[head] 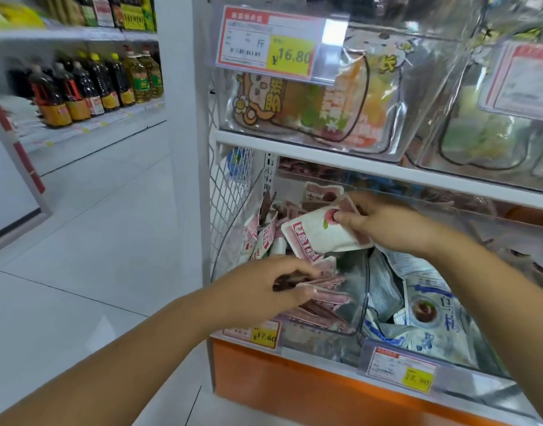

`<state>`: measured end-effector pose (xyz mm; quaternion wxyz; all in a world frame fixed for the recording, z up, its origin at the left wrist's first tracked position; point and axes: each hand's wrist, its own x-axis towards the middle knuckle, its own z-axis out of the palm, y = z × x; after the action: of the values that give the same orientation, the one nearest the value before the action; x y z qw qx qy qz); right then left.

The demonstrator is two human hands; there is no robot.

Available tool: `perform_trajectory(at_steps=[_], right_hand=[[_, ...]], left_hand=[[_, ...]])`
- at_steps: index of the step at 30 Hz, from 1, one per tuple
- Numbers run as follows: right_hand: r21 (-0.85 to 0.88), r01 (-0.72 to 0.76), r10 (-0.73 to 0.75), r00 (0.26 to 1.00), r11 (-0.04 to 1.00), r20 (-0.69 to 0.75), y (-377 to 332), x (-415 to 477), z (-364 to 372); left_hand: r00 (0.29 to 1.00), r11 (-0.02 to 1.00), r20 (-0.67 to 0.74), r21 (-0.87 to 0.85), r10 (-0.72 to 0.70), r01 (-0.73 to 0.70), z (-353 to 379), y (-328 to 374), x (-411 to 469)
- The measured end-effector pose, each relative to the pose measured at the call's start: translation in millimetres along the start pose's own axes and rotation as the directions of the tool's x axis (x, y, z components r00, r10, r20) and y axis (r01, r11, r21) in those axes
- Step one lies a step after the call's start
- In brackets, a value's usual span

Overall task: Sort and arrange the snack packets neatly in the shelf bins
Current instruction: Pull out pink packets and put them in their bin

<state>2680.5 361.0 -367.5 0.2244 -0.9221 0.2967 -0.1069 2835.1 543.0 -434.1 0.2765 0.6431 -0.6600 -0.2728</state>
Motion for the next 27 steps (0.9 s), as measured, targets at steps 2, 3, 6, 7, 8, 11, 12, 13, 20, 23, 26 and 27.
perform_trajectory(at_steps=[2, 3, 6, 7, 8, 11, 12, 13, 20, 23, 26, 27], right_hand=[[0.179, -0.006, 0.024, 0.995, 0.984, -0.099, 7, -8, 1], [0.222, -0.02, 0.048, 0.991, 0.975, -0.123, 10, -12, 3], [0.325, -0.038, 0.1, 0.979, 0.945, -0.178, 16, -20, 7], [0.396, -0.036, 0.118, 0.975, 0.918, -0.185, 15, -22, 7], [0.476, -0.036, 0.141, 0.972, 0.878, -0.186, 15, -22, 6], [0.664, -0.028, 0.153, 0.98, 0.747, -0.13, 14, -27, 5], [0.699, -0.032, 0.15, 0.983, 0.715, -0.108, 13, -30, 5], [0.725, -0.041, 0.147, 0.986, 0.687, -0.084, 14, -32, 7], [-0.076, 0.061, -0.082, 0.945, 0.995, -0.316, -5, -43, 19], [-0.274, 0.134, -0.191, 0.963, 0.952, -0.192, -23, -48, 26], [-0.168, 0.151, -0.188, 0.955, 0.974, -0.229, -25, -43, 35], [-0.102, 0.147, -0.167, 0.956, 0.984, -0.241, -23, -41, 34]], left_hand=[[0.997, 0.995, -0.07, -0.093, -0.034, 0.027, 1, 3, 4], [0.994, 0.993, -0.094, -0.113, -0.049, 0.038, 2, 3, 7], [0.988, 0.991, -0.125, -0.107, -0.095, 0.082, 8, 4, 16], [0.982, 0.99, -0.158, -0.107, -0.105, 0.089, 9, 6, 18], [0.967, 0.988, -0.223, -0.118, -0.12, 0.096, 10, 9, 20], [0.851, 0.97, -0.484, -0.215, -0.205, 0.112, 4, 16, 25], [0.823, 0.953, -0.514, -0.284, -0.244, 0.106, 1, 17, 26], [0.823, 0.917, -0.49, -0.388, -0.287, 0.089, -2, 19, 28], [0.839, 0.713, -0.408, -0.701, -0.36, -0.035, -2, 26, 27], [0.824, 0.714, -0.448, -0.696, -0.346, -0.078, -2, 34, 26], [0.885, 0.785, -0.406, -0.615, -0.228, -0.08, -5, 40, 22], [0.919, 0.799, -0.354, -0.596, -0.172, -0.08, -6, 40, 20]])
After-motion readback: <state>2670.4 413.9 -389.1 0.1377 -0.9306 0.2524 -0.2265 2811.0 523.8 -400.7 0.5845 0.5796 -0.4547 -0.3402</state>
